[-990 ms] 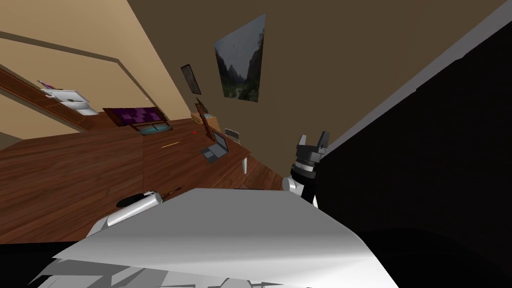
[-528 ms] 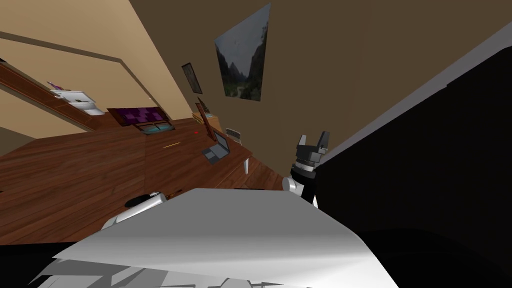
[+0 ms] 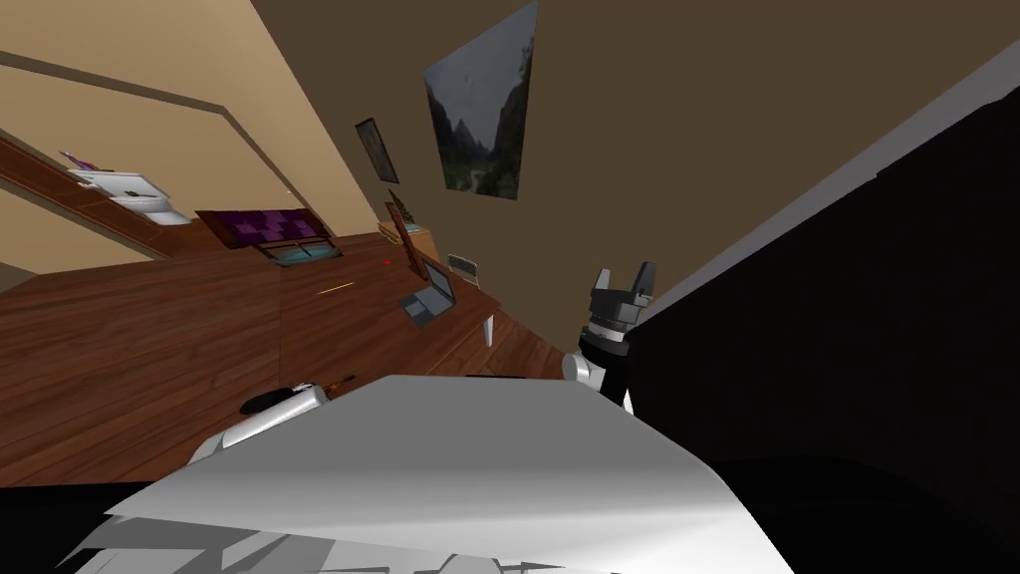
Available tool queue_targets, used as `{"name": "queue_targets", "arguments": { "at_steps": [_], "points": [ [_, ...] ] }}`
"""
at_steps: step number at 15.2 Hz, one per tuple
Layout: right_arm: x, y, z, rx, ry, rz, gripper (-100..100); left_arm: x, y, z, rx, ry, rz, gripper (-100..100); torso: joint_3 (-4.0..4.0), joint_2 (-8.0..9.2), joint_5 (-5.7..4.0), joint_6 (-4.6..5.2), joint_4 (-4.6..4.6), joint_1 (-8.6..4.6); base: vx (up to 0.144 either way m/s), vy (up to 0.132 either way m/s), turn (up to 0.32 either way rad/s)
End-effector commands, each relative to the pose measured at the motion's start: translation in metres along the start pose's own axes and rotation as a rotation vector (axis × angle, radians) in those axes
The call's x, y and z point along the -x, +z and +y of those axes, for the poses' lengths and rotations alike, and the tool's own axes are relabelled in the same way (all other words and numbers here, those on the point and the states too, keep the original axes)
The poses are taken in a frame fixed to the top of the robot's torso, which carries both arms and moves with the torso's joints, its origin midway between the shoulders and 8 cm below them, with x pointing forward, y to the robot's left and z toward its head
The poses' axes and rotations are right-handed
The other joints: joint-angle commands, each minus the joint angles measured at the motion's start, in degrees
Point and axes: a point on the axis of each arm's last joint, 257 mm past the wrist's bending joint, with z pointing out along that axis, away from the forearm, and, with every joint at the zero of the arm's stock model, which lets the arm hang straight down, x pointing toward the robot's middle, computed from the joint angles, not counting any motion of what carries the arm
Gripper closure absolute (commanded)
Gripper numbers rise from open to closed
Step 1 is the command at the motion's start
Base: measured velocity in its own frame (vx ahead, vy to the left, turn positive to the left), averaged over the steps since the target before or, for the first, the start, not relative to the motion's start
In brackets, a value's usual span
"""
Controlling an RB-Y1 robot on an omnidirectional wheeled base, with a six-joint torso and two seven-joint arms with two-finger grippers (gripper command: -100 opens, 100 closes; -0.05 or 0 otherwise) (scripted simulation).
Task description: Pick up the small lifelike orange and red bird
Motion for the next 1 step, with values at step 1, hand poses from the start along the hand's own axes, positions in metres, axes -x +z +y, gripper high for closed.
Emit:
{"name": "queue_targets", "arguments": {
  "at_steps": [1],
  "points": [
    [0.0, 0.0, 0.0, 0.0, 0.0, 0.0, 0, 0.0, 0.0, 0.0, 0.0, 0.0, 0.0, 100, 0.0, 0.0, 0.0, 0.0, 0.0, 0.0, -0.021, -0.053, -0.013]
  ]
}}
